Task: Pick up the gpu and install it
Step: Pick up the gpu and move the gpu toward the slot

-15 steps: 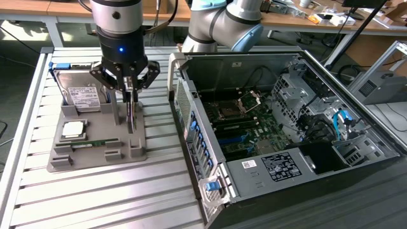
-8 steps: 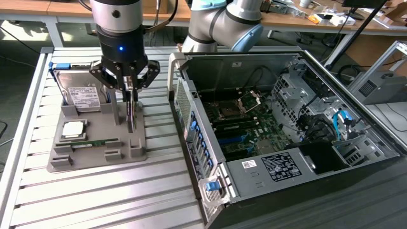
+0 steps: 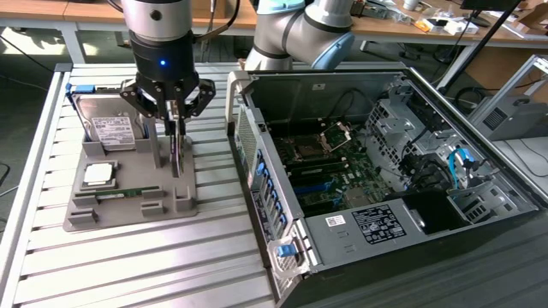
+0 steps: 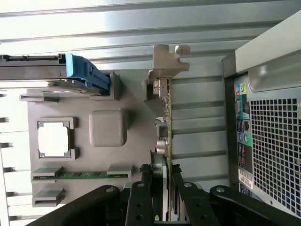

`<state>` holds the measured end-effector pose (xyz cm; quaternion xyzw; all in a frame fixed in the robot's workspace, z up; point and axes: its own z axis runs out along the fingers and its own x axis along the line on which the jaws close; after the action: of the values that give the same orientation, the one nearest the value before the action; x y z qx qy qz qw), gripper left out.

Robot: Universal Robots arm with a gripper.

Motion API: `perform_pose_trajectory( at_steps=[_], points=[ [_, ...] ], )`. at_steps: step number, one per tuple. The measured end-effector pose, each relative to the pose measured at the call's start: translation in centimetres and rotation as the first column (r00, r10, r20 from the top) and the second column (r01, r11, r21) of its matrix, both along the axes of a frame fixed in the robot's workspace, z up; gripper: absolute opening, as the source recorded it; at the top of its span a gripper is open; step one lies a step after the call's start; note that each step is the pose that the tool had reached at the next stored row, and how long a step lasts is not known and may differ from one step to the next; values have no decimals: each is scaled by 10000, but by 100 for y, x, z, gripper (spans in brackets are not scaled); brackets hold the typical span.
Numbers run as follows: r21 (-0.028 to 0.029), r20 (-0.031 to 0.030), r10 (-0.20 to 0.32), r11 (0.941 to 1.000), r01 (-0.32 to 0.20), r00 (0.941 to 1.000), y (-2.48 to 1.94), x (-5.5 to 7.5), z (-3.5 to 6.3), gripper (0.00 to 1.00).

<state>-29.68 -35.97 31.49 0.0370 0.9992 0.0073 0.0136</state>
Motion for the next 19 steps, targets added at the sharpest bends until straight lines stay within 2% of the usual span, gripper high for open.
perform_pose_trajectory(
  at_steps=[19],
  points=[
    [0,0,0,10000,0,10000,0,0,56,27]
  ],
)
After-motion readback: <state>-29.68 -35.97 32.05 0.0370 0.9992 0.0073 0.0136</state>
